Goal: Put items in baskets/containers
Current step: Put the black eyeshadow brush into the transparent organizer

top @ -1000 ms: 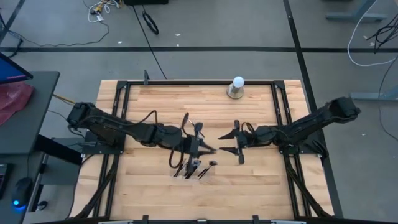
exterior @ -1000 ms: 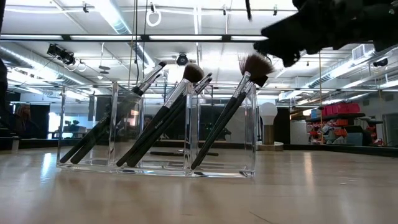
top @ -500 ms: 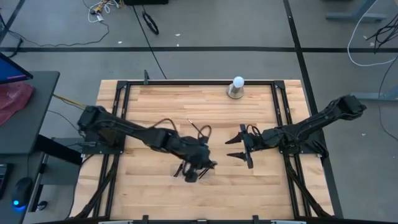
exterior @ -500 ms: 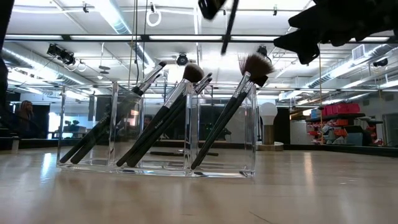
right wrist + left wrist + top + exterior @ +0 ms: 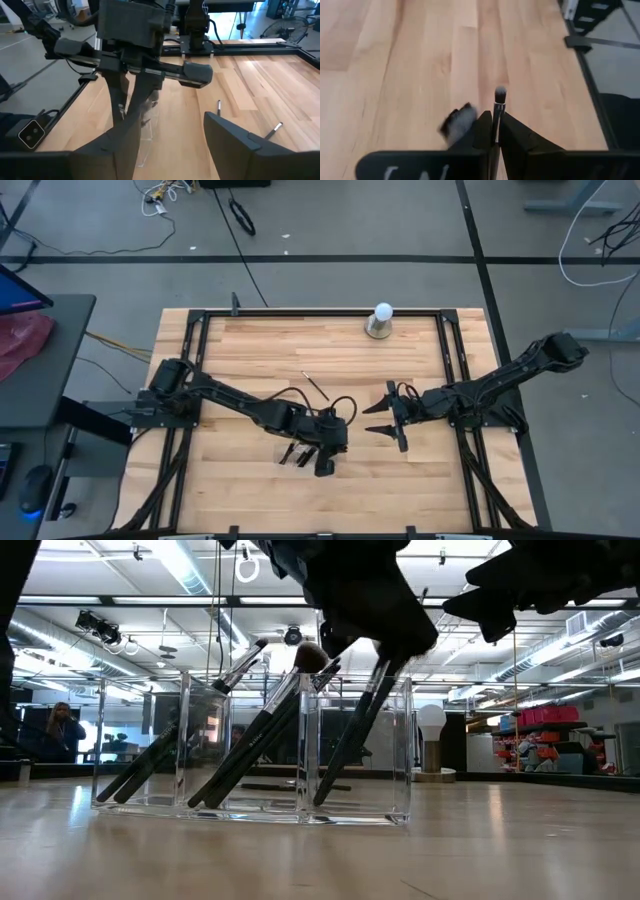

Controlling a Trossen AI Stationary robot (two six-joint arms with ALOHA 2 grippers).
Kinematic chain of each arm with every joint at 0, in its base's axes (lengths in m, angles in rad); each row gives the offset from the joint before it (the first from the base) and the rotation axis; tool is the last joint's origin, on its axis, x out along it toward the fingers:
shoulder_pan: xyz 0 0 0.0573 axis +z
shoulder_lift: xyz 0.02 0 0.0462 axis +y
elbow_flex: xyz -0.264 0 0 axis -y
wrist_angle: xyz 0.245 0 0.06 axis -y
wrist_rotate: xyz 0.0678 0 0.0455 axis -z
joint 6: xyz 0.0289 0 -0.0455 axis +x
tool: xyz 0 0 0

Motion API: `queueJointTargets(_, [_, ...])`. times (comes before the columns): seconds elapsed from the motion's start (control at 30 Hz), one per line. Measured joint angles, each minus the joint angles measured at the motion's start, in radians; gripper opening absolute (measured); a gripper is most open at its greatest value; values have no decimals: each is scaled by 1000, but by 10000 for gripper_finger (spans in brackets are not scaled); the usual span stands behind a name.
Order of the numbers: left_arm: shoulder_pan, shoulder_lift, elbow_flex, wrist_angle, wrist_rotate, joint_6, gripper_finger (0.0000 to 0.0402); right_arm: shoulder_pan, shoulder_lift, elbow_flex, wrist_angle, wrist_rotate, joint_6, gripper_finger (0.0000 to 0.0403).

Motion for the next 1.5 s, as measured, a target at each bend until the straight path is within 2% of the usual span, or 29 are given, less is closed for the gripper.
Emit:
queueJointTargets(0.13, [-11,4,0,-10,-32,-13,33,0,0,0,-8,0,0,217])
queueJointTargets(0.37, [-24,4,0,-11,-31,-11,45,0,0,0,-10,0,0,217])
queueJointTargets(0.53, [-18,4,0,-12,5,-5,104,0,0,0,-10,0,0,217])
queueJointTargets(0.67, [0,-10,0,-21,91,-5,162,0,0,0,-11,0,0,217])
queueJointTargets(0.77, [16,-55,-1,-34,154,-8,193,0,1,0,-11,0,0,217])
queueJointTargets(0.87, [23,-137,0,-66,152,4,209,0,8,0,-14,10,-2,217])
queueJointTargets(0.97, [14,-237,0,-150,45,64,212,0,27,1,-14,51,0,217])
queueJointTargets(1.1, [-5,-355,1,-354,-263,103,203,-1,84,2,-2,159,15,217])
queueJointTargets(1.2, [3,-402,-2,-498,-421,61,194,-16,145,2,15,283,80,217])
queueJointTargets(1.27, [17,-438,-54,-515,-467,41,187,-49,190,2,26,325,135,217])
queueJointTargets(1.37, [53,-503,-206,-433,-453,5,179,-122,262,2,41,315,176,217])
queueJointTargets(1.5, [114,-595,-495,-167,-436,-31,172,-244,379,4,117,236,185,217])
